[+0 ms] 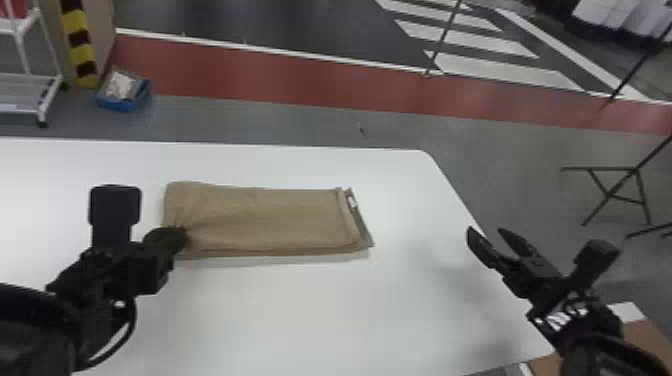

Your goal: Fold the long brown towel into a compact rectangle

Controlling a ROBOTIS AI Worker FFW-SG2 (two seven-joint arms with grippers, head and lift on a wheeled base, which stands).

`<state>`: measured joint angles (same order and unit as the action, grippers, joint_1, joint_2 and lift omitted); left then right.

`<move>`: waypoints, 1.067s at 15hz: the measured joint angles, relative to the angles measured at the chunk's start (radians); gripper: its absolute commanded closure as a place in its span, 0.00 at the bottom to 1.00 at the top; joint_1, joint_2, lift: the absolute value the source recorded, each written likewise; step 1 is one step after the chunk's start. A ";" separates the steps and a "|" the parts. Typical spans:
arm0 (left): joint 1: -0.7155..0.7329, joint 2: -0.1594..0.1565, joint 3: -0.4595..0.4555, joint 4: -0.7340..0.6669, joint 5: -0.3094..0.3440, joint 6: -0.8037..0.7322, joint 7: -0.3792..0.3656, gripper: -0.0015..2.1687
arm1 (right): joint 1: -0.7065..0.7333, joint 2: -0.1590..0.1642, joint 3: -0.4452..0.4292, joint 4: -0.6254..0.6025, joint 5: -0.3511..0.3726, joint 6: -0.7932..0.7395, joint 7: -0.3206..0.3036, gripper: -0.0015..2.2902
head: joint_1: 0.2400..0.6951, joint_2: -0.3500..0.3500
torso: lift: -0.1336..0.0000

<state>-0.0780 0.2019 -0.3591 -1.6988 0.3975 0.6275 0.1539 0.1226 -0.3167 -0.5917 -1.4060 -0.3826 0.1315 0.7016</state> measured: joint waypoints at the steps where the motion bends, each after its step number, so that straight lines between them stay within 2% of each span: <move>1: 0.022 0.017 0.027 -0.029 0.009 0.011 -0.002 0.51 | -0.001 0.002 0.003 -0.007 0.003 0.004 -0.003 0.04 | 1.00 0.00 | 0.04; 4: 0.076 0.044 0.081 -0.109 0.023 0.041 -0.010 0.49 | -0.006 0.007 0.023 -0.021 0.011 0.020 -0.010 0.04 | 1.00 0.00 | 0.04; 5: 0.081 0.048 0.084 -0.120 0.024 0.042 -0.011 0.38 | -0.007 0.011 0.030 -0.028 0.013 0.026 -0.012 0.04 | 1.00 0.00 | 0.04; 6: 0.083 0.049 0.086 -0.126 0.024 0.040 -0.016 0.19 | -0.010 0.016 0.040 -0.040 0.015 0.038 -0.013 0.04 | 1.00 0.00 | 0.04; 7: 0.083 0.049 0.088 -0.128 0.023 0.028 -0.021 0.08 | -0.011 0.021 0.049 -0.055 0.017 0.053 -0.013 0.04 | 1.00 0.00 | 0.04; 8: 0.082 0.050 0.091 -0.128 0.021 0.013 -0.025 0.04 | -0.011 0.028 0.054 -0.073 0.018 0.070 -0.013 0.04 | 1.00 0.00 | 0.04; 12: 0.078 0.050 0.101 -0.137 0.021 -0.048 -0.024 0.04 | -0.033 0.038 0.089 -0.135 0.021 0.165 -0.036 0.02 | 1.00 0.03 | 0.04; 14: 0.075 0.044 0.088 -0.139 0.013 -0.093 -0.023 0.04 | -0.081 0.038 0.153 -0.163 0.065 0.259 -0.058 0.04 | 1.00 0.07 | 0.04; 16: 0.064 0.036 0.049 -0.138 -0.028 -0.113 -0.024 0.04 | -0.156 0.038 0.224 -0.175 0.112 0.364 -0.064 0.11 | 1.00 0.12 | 0.04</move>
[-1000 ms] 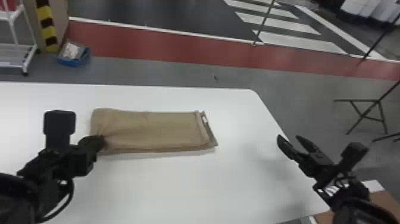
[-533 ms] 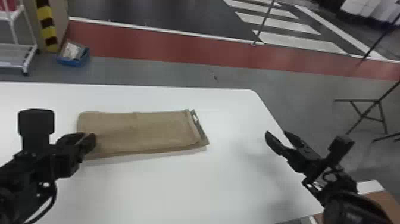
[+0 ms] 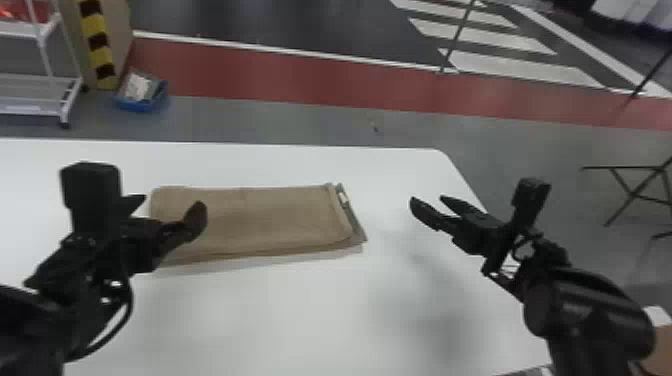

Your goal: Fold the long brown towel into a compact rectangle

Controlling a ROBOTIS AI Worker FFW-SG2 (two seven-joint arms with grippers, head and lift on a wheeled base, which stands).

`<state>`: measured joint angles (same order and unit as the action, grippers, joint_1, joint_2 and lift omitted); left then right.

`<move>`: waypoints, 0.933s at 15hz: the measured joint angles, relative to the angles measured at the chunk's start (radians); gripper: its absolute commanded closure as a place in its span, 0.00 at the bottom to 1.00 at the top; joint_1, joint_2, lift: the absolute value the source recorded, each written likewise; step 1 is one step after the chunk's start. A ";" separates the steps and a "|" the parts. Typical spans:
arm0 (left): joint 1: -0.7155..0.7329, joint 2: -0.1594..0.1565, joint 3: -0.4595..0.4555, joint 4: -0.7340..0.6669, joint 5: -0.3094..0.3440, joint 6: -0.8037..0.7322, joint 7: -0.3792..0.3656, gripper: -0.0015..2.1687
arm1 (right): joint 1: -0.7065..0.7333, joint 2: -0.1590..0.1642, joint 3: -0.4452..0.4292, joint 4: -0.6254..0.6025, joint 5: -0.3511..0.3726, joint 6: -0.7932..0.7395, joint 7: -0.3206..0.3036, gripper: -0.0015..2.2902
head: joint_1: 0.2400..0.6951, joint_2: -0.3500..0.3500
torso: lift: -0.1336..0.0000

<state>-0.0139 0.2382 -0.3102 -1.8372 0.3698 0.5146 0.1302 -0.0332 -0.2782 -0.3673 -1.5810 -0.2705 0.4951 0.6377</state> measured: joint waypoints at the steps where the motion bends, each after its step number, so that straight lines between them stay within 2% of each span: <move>1: -0.004 -0.002 -0.018 0.004 -0.022 -0.012 0.001 0.04 | -0.033 0.001 0.026 0.000 0.007 0.046 -0.009 0.13 | 1.00 0.12 | 0.04; 3: -0.007 -0.005 -0.054 0.029 -0.064 -0.091 0.004 0.04 | -0.097 0.014 0.076 0.004 0.025 0.157 -0.061 0.13 | 1.00 0.15 | 0.04; 5: -0.011 -0.005 -0.077 0.051 -0.091 -0.137 0.005 0.04 | -0.120 0.042 0.107 0.004 0.046 0.224 -0.129 0.15 | 1.00 0.16 | 0.04; 7: -0.018 -0.005 -0.089 0.067 -0.103 -0.147 0.002 0.04 | -0.133 0.069 0.129 0.004 0.054 0.263 -0.167 0.15 | 1.00 0.18 | 0.04; 9: -0.021 -0.005 -0.095 0.076 -0.107 -0.154 -0.001 0.04 | -0.152 0.083 0.143 0.012 0.055 0.276 -0.169 0.15 | 1.00 0.20 | 0.04; 12: -0.021 -0.002 -0.100 0.083 -0.108 -0.156 -0.005 0.04 | -0.201 0.088 0.173 0.061 0.051 0.316 -0.167 0.21 | 1.00 0.22 | 0.04; 14: -0.021 0.001 -0.094 0.087 -0.102 -0.157 -0.015 0.04 | -0.236 0.088 0.195 0.102 0.048 0.356 -0.166 0.21 | 1.00 0.24 | 0.04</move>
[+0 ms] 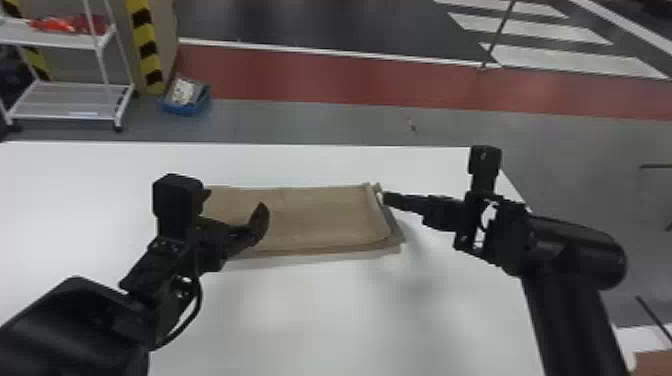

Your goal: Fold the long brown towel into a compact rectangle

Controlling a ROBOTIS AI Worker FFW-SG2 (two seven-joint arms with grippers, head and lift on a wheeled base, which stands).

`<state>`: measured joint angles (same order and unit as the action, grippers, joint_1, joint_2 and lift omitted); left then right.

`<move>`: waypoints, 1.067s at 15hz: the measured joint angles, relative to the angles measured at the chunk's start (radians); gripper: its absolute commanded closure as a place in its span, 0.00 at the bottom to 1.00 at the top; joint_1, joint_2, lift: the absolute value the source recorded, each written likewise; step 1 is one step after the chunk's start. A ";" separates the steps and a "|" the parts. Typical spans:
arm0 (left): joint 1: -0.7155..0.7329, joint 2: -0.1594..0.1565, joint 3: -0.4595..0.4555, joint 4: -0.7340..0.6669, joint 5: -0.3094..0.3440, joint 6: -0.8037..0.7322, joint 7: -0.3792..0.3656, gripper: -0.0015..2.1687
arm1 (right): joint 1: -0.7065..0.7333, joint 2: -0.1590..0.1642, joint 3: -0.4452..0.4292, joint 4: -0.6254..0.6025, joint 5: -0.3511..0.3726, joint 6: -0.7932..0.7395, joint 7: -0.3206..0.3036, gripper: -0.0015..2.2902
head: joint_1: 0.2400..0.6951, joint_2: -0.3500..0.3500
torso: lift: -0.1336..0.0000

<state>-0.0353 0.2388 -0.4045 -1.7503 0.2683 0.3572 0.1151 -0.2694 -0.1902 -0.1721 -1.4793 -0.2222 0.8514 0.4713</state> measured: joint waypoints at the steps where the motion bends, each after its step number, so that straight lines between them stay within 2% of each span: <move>1: 0.000 0.001 0.004 0.000 0.005 -0.002 -0.002 0.04 | -0.013 0.000 0.009 0.022 -0.001 0.006 0.008 0.21 | 1.00 0.25 | 0.04; 4: -0.001 0.006 0.011 0.000 0.011 -0.005 -0.002 0.04 | -0.043 0.000 0.025 0.059 -0.002 0.019 0.022 0.21 | 1.00 0.27 | 0.04; 6: -0.002 0.009 0.013 0.000 0.012 -0.005 -0.009 0.04 | -0.050 0.000 0.032 0.063 0.001 0.035 0.021 0.26 | 1.00 0.27 | 0.04; 12: -0.001 0.011 0.020 -0.007 0.026 -0.005 -0.012 0.04 | -0.087 -0.003 0.059 0.098 0.031 0.115 0.021 0.26 | 1.00 0.28 | 0.04; 13: -0.001 0.011 0.021 -0.009 0.026 -0.005 -0.012 0.04 | -0.091 -0.004 0.062 0.102 0.035 0.117 0.021 0.33 | 1.00 0.28 | 0.04; 15: 0.001 0.012 0.021 -0.011 0.026 -0.002 -0.012 0.04 | -0.097 -0.005 0.068 0.107 0.037 0.122 0.023 0.55 | 1.00 0.29 | 0.04; 16: 0.001 0.012 0.021 -0.012 0.026 -0.002 -0.012 0.04 | -0.098 -0.006 0.068 0.108 0.036 0.123 0.024 0.62 | 1.00 0.29 | 0.04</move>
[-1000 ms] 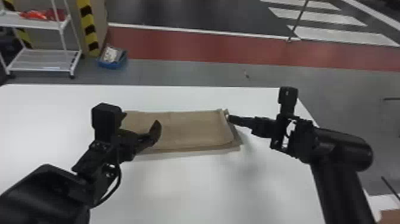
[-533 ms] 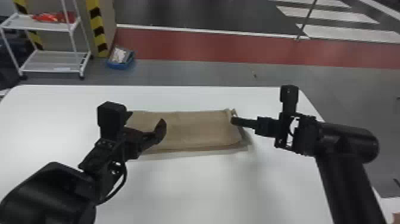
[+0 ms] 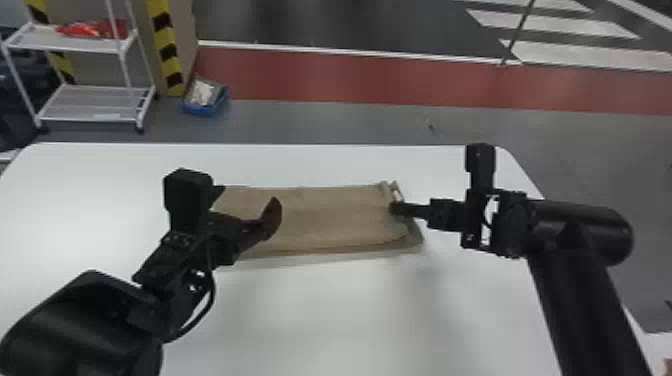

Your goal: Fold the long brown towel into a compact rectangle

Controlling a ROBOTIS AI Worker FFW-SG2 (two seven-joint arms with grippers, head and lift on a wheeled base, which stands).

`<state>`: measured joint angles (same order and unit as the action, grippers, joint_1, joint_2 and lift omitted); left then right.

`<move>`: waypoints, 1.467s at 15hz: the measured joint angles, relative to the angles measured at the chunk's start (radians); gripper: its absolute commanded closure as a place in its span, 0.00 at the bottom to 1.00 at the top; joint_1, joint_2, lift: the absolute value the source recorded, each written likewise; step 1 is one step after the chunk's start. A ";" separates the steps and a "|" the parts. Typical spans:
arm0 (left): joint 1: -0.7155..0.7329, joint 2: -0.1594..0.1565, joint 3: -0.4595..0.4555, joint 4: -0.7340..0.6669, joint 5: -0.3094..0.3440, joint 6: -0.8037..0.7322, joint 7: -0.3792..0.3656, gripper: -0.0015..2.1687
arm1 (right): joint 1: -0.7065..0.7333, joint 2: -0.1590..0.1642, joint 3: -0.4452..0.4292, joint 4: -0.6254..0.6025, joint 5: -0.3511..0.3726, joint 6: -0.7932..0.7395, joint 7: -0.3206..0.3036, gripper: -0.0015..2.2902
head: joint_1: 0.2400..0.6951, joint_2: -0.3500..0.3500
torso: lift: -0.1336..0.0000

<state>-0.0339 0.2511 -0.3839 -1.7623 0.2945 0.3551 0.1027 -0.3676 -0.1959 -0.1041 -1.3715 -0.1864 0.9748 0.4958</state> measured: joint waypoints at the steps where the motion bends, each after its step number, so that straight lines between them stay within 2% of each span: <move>1: 0.000 0.000 0.000 0.000 0.000 0.000 0.000 0.04 | -0.001 0.000 0.000 0.000 -0.002 0.002 0.001 0.66 | 1.00 0.29 | 0.04; 5: 0.000 0.000 -0.001 0.000 -0.003 0.000 -0.005 0.06 | 0.001 0.000 -0.016 -0.001 -0.024 0.010 0.021 0.66 | 1.00 0.29 | 0.04; 7: -0.006 -0.001 -0.001 0.008 0.002 0.001 -0.041 0.07 | 0.009 -0.001 -0.020 -0.017 -0.039 0.025 0.023 0.66 | 1.00 0.28 | 0.04; 10: -0.041 -0.016 -0.012 0.077 0.027 -0.010 -0.129 0.14 | 0.017 -0.003 -0.024 -0.046 -0.059 0.042 0.024 0.66 | 1.00 0.26 | 0.04; 12: -0.067 -0.026 -0.023 0.127 0.029 -0.012 -0.141 0.31 | 0.022 -0.004 -0.029 -0.063 -0.070 0.051 0.028 0.66 | 1.00 0.26 | 0.04; 14: -0.084 -0.034 -0.030 0.161 0.019 -0.006 -0.141 0.32 | 0.030 -0.005 -0.040 -0.086 -0.083 0.060 0.032 0.63 | 1.00 0.25 | 0.04; 16: -0.088 -0.036 -0.032 0.174 0.010 0.001 -0.140 0.32 | 0.033 -0.011 -0.046 -0.095 -0.086 0.068 0.035 0.24 | 1.00 0.25 | 0.04; 17: -0.087 -0.034 -0.032 0.175 0.009 0.002 -0.140 0.32 | 0.035 -0.012 -0.046 -0.096 -0.083 0.069 0.034 0.11 | 1.00 0.25 | 0.04; 18: -0.086 -0.032 -0.031 0.175 0.009 0.003 -0.140 0.32 | 0.037 -0.013 -0.045 -0.096 -0.073 0.067 0.031 0.04 | 1.00 0.25 | 0.04; 19: -0.085 -0.032 -0.031 0.175 0.009 0.004 -0.140 0.32 | 0.039 -0.013 -0.040 -0.097 -0.057 0.064 0.030 0.03 | 1.00 0.25 | 0.04; 22: -0.080 -0.031 -0.032 0.171 0.010 0.004 -0.140 0.32 | 0.048 -0.012 -0.029 -0.098 -0.015 0.051 0.021 0.03 | 1.00 0.24 | 0.04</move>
<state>-0.1135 0.2202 -0.4155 -1.5913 0.3046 0.3595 -0.0368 -0.3194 -0.2082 -0.1329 -1.4692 -0.2016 1.0258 0.5166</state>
